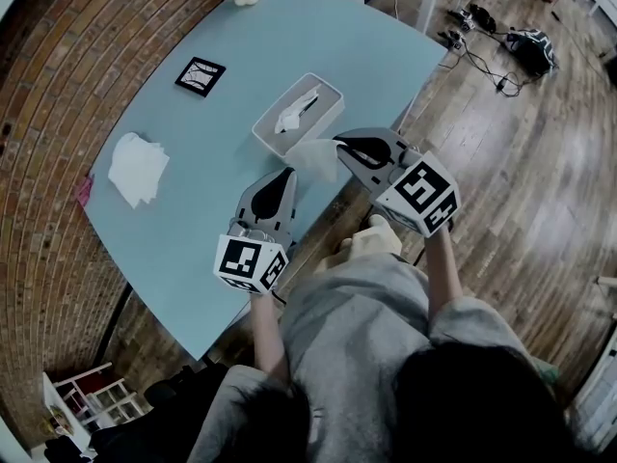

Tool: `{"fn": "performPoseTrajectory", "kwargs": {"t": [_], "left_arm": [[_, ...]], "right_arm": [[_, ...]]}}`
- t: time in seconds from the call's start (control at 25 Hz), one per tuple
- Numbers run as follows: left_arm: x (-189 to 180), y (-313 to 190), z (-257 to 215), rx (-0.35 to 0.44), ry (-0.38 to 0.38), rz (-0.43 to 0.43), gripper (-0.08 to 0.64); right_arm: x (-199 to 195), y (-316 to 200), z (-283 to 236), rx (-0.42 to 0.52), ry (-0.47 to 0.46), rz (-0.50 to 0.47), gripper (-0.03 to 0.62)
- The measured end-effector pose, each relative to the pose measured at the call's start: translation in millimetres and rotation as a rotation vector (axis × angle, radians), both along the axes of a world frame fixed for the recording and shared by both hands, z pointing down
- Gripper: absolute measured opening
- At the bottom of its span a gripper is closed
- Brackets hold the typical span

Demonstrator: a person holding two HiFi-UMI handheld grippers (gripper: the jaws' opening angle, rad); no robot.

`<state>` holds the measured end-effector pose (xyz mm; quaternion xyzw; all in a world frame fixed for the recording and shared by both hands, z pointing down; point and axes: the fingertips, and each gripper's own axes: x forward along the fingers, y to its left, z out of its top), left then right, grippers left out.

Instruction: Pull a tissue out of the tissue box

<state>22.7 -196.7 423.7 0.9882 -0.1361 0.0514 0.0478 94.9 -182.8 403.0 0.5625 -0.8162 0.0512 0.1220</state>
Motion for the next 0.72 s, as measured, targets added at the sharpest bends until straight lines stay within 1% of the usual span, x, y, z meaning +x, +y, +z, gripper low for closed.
{"fn": "performPoseTrajectory", "kwargs": {"t": [0.4, 0.72], "left_arm": [[-0.3, -0.6, 1.1, 0.004, 0.001, -0.014, 0.003], [6.3, -2.8, -3.1, 0.003, -0.001, -0.031, 0.003]], "right_arm": [[-0.3, -2.3, 2.1, 0.015, -0.027, -0.019, 0.002], [7.6, -4.9, -1.9, 0.018, -0.037, -0.041, 0.002]]}}
